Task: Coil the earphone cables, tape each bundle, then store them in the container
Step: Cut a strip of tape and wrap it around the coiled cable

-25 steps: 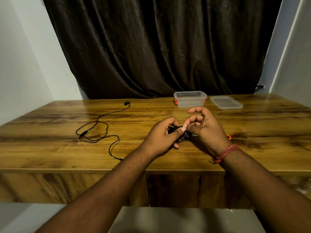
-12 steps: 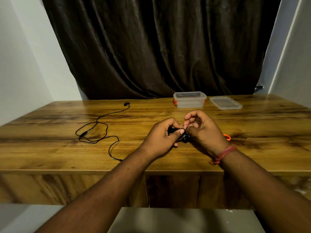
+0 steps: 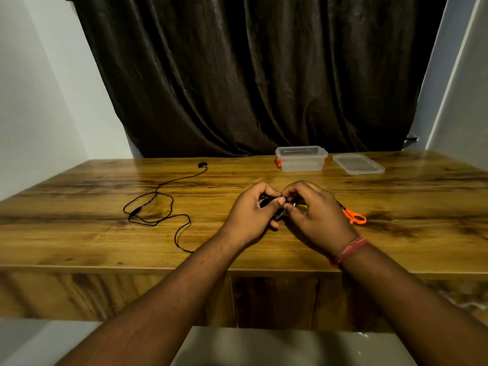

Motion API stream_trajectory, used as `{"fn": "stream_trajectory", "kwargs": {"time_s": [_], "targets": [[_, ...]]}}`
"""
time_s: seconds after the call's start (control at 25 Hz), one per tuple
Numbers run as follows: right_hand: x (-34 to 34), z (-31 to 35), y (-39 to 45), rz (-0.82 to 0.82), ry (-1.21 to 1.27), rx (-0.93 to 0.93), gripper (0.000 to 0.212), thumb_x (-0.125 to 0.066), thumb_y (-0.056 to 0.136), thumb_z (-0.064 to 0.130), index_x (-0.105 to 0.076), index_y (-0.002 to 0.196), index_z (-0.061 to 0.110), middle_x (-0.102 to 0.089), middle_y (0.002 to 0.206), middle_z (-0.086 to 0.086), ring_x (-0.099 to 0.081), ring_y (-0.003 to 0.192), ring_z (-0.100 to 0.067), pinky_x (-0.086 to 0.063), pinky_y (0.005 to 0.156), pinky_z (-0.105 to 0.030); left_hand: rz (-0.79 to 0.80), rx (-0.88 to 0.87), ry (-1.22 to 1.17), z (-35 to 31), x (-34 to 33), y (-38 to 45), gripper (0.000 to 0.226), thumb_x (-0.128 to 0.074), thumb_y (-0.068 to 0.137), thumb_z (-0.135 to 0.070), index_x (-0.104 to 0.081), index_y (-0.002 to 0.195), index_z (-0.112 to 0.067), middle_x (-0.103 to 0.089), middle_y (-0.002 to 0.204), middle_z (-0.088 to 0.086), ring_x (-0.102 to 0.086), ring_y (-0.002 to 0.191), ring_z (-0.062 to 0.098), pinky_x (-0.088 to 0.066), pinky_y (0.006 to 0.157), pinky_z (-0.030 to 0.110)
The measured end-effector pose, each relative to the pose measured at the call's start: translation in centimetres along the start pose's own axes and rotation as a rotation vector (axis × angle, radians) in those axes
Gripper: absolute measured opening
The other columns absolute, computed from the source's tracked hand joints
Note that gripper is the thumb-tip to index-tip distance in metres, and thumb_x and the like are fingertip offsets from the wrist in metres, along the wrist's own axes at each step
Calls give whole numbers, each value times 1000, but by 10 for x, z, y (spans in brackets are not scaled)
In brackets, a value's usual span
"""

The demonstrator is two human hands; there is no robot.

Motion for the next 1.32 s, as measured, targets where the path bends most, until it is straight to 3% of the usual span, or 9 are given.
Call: {"fn": "stream_trajectory", "kwargs": {"time_s": [0.12, 0.32, 0.52, 0.8, 0.92, 1.04, 1.12, 1.32], "targets": [[2, -1, 0, -28, 32, -33, 13, -70, 83, 7, -63, 88, 17, -62, 86, 7, -60, 83, -7, -50, 72, -29, 27, 21, -46, -2, -1, 0, 8, -64, 92, -11, -59, 87, -14, -65, 87, 10, -62, 61, 28, -55, 62, 47], [2, -2, 2, -64, 146, -151, 11, -70, 80, 13, -62, 79, 21, -63, 77, 9, -62, 76, -12, -52, 66, -38, 87, 66, -165, -5, -5, -1, 5, -63, 93, -10, -59, 90, -12, -60, 87, 13, -62, 62, 12, -59, 52, 33], [-1, -12, 8, -44, 274, -295, 20, -64, 79, 7, -58, 82, 26, -59, 74, 4, -57, 71, -19, -50, 65, -44, 28, 92, -223, -7, 0, 0, 19, -66, 91, -12, -63, 107, -22, -61, 104, 10, -70, 82, 19, -61, 57, 36], [-16, -31, 20, -45, 420, -592, 17, -61, 87, 5, -59, 83, 21, -57, 69, 4, -57, 58, -8, -46, 58, -30, -165, 185, -125, 0, 8, 7, 10, -68, 89, -14, -65, 98, -15, -65, 97, 4, -67, 88, 18, -60, 75, 36], [-26, -25, 27, -24, 290, -617, 11, -62, 89, 12, -60, 82, 20, -65, 75, -1, -63, 64, -13, -47, 57, -23, -276, 189, -6, 5, 12, 9, 5, -66, 91, -11, -66, 94, -14, -65, 90, 1, -66, 83, 15, -60, 72, 31], [-36, -16, 31, 48, 29, -453, 5, -60, 90, 16, -63, 86, 18, -68, 80, 2, -61, 74, -12, -42, 61, -16, -372, 156, 176, 12, 19, 12, 4, -65, 90, -14, -67, 91, -17, -68, 88, -2, -65, 84, 14, -55, 75, 33], [-41, -15, 32, 101, -71, -370, 8, -57, 94, 18, -64, 92, 17, -69, 86, 1, -61, 79, -16, -43, 66, -25, -410, 149, 247, 15, 22, 16, 4, -65, 90, -14, -68, 90, -16, -68, 87, -3, -64, 84, 14, -54, 77, 32], [-38, -21, 29, 135, -50, -459, 22, -48, 99, 10, -69, 103, 18, -68, 99, 1, -60, 92, -14, -40, 76, -20, -416, 157, 342, 22, 22, 21, 7, -66, 90, -14, -72, 91, -14, -71, 88, -1, -65, 84, 11, -54, 81, 29]]}}
Point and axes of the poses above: each hand's wrist, its own y-axis towards the middle knuckle, its own x-axis out of the back of the hand, z = x × y, the point moved 2 cm from there along y, towards the middle knuckle
